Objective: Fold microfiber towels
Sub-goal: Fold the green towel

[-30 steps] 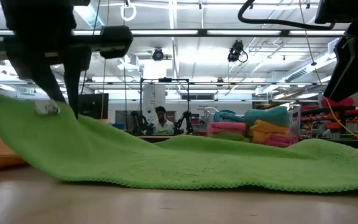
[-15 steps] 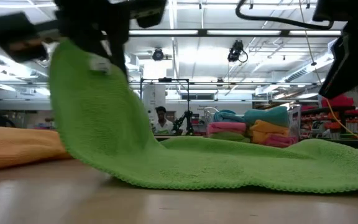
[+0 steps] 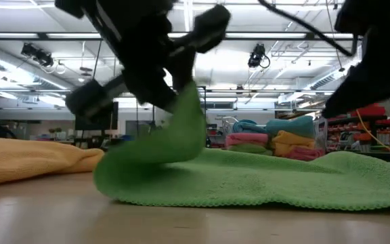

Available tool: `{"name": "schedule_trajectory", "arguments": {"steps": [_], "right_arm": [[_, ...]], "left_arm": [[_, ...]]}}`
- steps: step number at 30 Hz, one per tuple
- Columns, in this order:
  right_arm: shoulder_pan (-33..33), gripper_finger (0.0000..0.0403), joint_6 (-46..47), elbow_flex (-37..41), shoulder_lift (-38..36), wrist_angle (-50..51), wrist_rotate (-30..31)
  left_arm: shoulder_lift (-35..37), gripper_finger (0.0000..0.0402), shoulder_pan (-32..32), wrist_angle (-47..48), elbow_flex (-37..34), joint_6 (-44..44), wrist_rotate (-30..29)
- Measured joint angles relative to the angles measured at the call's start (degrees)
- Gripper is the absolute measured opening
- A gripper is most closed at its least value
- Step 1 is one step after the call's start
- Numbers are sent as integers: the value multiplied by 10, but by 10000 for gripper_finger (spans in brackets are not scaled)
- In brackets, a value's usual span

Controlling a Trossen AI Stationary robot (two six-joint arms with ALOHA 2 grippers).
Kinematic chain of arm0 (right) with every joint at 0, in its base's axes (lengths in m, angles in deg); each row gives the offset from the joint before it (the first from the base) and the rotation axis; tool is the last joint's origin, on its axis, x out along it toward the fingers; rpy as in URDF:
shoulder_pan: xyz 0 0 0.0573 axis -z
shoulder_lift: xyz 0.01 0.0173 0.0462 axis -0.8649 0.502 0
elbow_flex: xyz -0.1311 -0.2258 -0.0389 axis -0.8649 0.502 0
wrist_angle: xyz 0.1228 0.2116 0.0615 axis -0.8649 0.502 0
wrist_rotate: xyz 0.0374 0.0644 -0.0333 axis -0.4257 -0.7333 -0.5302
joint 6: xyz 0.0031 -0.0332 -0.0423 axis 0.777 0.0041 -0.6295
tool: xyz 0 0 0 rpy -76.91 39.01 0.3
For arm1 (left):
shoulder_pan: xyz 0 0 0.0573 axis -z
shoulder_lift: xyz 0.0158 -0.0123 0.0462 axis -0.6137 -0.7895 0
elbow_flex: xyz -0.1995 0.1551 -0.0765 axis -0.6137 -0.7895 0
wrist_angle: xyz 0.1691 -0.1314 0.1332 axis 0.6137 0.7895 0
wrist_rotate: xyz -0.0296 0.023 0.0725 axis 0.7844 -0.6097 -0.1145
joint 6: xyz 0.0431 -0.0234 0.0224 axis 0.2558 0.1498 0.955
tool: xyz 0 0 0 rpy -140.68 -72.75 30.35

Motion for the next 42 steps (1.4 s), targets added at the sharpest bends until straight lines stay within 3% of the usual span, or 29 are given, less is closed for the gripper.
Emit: {"name": "schedule_trajectory", "arguments": {"steps": [8, 15, 20, 27, 31, 36, 42], "right_arm": [[-1, 257, 35, 69, 0, -102, -21], [2, 257, 25, 60, 34, -106, -22], [5, 257, 22, 53, 57, -105, -20], [5, 257, 15, 53, 56, -105, -11], [5, 257, 15, 53, 56, -104, -11], [5, 257, 15, 53, 55, -104, -11], [5, 257, 15, 53, 55, -104, -11]], "left_arm": [[-43, 21, -9, -106, 0, 45, -11], [-43, 19, -27, -155, 1, 26, -3], [-59, 9, -28, -153, 0, 53, 30], [-83, 32, -21, -191, 0, 103, 57], [-83, 17, -15, -196, 0, 122, 81], [-83, 9, -11, -227, 0, 120, 83], [-83, 27, -20, -265, 0, 84, 93]]}}
